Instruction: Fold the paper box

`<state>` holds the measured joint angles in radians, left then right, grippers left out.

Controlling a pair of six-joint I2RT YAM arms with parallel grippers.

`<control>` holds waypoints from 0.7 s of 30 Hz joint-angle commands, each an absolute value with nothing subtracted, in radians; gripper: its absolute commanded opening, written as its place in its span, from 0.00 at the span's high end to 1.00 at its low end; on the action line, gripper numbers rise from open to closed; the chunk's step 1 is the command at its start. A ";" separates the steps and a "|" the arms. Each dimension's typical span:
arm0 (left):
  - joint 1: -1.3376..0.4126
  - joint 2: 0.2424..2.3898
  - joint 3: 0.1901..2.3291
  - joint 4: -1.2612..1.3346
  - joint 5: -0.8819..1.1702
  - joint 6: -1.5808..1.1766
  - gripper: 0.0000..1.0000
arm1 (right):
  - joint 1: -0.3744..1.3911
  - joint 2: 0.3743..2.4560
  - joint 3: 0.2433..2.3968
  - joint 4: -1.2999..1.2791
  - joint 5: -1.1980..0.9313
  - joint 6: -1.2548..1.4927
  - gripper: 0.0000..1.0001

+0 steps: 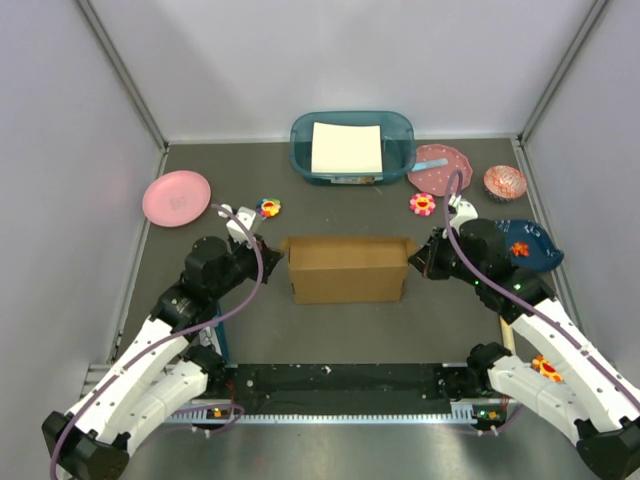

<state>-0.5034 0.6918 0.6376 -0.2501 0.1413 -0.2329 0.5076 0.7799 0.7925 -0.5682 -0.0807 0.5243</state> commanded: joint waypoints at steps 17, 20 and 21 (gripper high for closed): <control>-0.505 0.735 0.666 -0.135 0.219 -0.541 1.00 | 0.532 0.795 0.784 -0.604 -0.063 0.517 1.00; -0.505 0.738 0.652 -0.126 0.221 -0.568 1.00 | 0.535 0.795 0.782 -0.603 -0.061 0.515 1.00; -0.505 0.738 0.649 -0.126 0.218 -0.574 1.00 | 0.537 0.795 0.782 -0.603 -0.061 0.517 1.00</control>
